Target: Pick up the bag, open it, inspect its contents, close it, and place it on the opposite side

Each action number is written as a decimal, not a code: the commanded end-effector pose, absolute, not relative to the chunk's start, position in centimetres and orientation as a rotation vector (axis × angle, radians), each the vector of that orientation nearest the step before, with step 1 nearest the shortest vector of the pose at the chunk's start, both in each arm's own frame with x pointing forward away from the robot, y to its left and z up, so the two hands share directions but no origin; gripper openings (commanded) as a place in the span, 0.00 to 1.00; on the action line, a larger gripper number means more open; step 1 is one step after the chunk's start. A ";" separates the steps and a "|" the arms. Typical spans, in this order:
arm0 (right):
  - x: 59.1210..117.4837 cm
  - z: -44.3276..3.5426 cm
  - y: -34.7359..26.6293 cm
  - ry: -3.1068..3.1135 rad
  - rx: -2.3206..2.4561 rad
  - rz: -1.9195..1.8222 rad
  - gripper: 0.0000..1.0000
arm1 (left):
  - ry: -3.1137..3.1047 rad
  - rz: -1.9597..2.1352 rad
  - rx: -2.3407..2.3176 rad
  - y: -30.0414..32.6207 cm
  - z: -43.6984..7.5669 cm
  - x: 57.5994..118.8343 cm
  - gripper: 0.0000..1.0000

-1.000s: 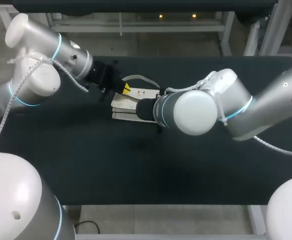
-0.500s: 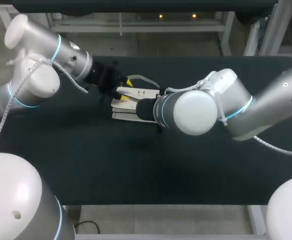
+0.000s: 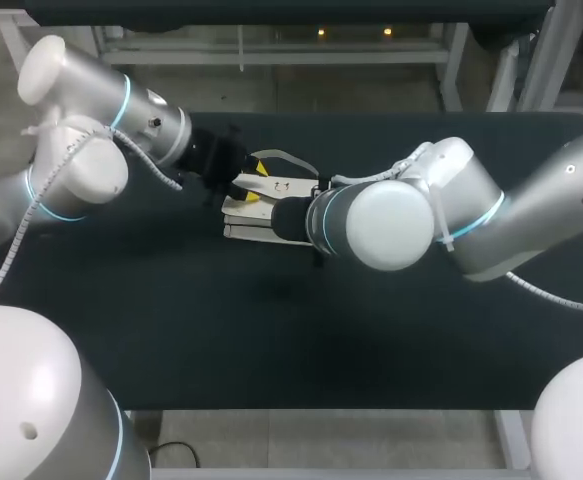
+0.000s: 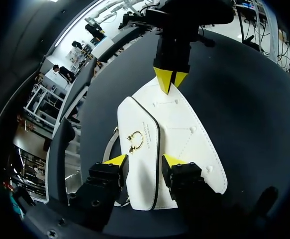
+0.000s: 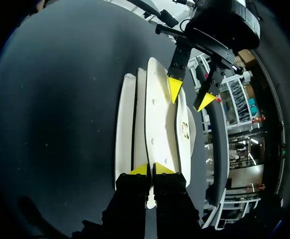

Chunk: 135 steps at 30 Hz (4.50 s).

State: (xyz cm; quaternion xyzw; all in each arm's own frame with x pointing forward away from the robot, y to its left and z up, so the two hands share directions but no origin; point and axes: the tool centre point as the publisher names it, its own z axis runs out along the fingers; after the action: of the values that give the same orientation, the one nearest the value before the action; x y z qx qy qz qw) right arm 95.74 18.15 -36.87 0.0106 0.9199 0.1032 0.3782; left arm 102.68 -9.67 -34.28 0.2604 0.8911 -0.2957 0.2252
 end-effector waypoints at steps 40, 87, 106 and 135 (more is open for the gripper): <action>95.6 -37.3 18.0 2.186 0.040 0.270 0.00 | 2.409 -0.704 0.715 -10.4 -35.9 104.0 0.21; 95.6 -37.3 18.0 2.186 0.040 0.270 0.00 | 2.676 -0.854 0.482 -8.7 -32.1 107.4 0.00; 95.6 -37.3 18.0 2.186 0.040 0.270 0.00 | 2.557 -0.829 0.512 -8.9 -33.2 105.4 0.76; 95.6 -37.3 18.0 2.186 0.040 0.270 0.00 | 2.551 -0.853 0.370 -10.3 -34.3 107.8 0.48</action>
State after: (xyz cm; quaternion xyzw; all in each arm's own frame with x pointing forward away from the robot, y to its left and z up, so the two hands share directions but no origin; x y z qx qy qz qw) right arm 95.82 18.34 -36.97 0.0113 0.9195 0.1030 0.3792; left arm 107.05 -9.97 -34.17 0.1334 0.9161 -0.3095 0.2170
